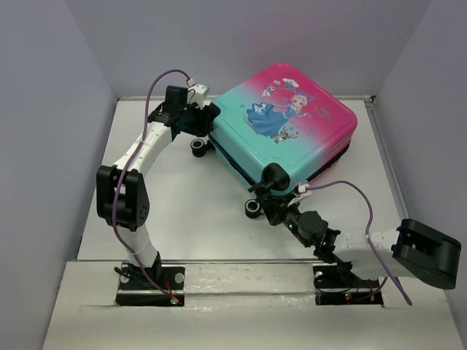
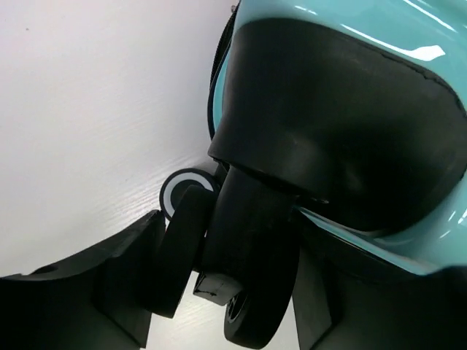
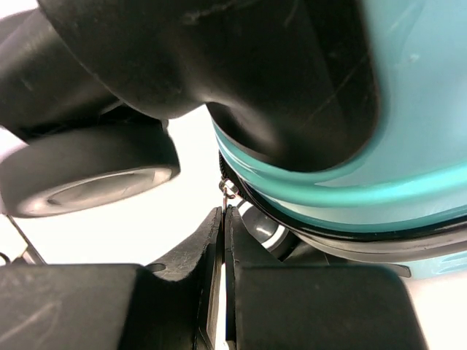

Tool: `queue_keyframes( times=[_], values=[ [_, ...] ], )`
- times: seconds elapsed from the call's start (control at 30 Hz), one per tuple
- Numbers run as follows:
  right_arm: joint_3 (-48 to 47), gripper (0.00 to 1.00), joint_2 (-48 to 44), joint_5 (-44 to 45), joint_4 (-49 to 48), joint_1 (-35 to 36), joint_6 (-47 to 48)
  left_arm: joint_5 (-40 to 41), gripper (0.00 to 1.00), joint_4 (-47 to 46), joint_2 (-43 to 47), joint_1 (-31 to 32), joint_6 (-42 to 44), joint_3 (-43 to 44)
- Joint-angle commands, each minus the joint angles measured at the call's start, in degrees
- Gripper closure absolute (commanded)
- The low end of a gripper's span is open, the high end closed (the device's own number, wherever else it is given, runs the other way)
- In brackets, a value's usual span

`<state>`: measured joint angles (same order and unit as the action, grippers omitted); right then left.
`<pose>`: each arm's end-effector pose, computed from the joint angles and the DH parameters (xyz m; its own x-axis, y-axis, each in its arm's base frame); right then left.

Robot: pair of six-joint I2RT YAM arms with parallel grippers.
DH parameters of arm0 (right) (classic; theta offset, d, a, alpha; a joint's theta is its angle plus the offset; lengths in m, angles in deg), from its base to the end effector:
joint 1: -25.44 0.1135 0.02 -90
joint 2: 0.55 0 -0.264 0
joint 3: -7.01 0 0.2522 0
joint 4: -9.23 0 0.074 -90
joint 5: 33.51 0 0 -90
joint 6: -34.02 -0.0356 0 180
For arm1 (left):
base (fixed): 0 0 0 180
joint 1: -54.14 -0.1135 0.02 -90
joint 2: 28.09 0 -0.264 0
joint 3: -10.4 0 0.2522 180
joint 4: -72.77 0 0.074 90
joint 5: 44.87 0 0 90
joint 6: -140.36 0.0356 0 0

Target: Pack the luggage

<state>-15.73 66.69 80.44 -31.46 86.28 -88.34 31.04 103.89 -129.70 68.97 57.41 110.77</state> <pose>0.1120 0.1711 0.1731 -0.3489 0.3786 -0.8573 -0.4901 0.7060 0.5113 0.4008 -0.1151 0.3086 -0.4586 0.2446 -0.8543 0.5072 0.8615 -0.0256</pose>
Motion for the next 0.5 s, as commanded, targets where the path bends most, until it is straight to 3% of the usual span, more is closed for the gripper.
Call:
queue_keyframes(
  times=[0.0,0.07,0.3,0.47],
  values=[
    [-2.37,0.93,0.61,-8.21,-5.31,2.18,-0.69,-1.21,0.71,-2.86,-0.79,1.6,1.04,6.11],
    [-2.45,0.93,0.61,-7.6,-4.78,2.18,-0.6,-1.21,0.94,-3.21,-1.93,1.95,0.95,6.47],
    [-4.83,0.93,-2.11,-5.31,2.67,2.18,1.25,1.87,0.94,-9.1,3.69,2.75,-3.44,-2.13],
    [-10.88,0.93,-4.22,-17.07,11.74,-9.58,1.95,2.4,0.94,-11.82,13.17,2.92,-6.6,-14.61]
  ],
)
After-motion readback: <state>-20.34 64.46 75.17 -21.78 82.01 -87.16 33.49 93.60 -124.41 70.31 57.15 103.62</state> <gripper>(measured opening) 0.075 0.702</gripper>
